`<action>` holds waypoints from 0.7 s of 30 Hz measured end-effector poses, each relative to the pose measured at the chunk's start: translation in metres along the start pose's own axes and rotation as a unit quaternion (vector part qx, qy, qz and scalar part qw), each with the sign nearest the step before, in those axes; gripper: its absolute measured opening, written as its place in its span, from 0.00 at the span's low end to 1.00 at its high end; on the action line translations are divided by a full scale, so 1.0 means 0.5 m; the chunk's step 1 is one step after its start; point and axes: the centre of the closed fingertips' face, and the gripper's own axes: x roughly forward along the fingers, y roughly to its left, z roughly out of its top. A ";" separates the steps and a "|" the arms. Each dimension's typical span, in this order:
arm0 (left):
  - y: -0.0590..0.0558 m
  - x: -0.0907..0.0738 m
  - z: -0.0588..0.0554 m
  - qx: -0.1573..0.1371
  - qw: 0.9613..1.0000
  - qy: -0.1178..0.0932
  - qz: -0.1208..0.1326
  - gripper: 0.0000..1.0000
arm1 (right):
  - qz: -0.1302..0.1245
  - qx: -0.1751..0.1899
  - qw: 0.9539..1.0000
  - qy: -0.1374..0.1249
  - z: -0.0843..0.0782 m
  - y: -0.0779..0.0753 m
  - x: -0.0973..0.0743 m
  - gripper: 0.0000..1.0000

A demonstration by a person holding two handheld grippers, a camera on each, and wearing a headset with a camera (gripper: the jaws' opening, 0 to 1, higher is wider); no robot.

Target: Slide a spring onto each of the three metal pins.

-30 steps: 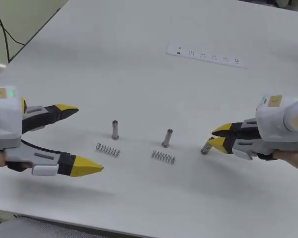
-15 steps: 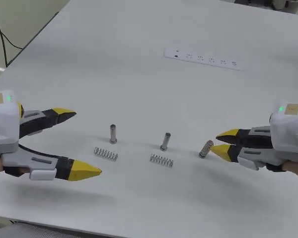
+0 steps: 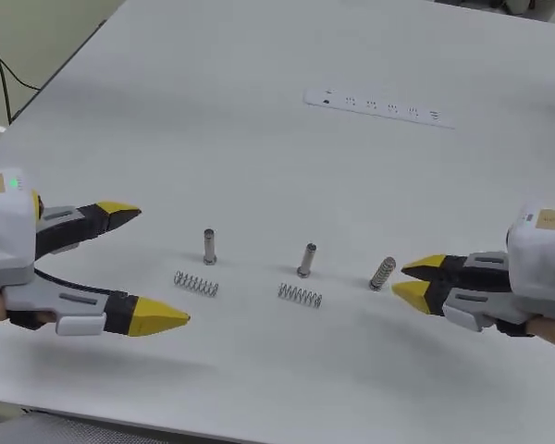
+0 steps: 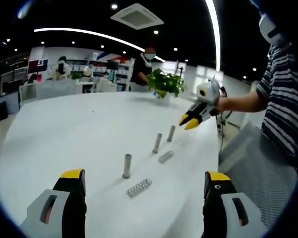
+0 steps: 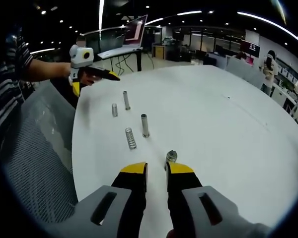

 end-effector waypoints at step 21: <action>0.000 -0.004 -0.006 0.004 1.000 0.009 0.001 0.97 | 0.036 -0.008 0.999 -0.009 0.027 0.059 0.042 0.12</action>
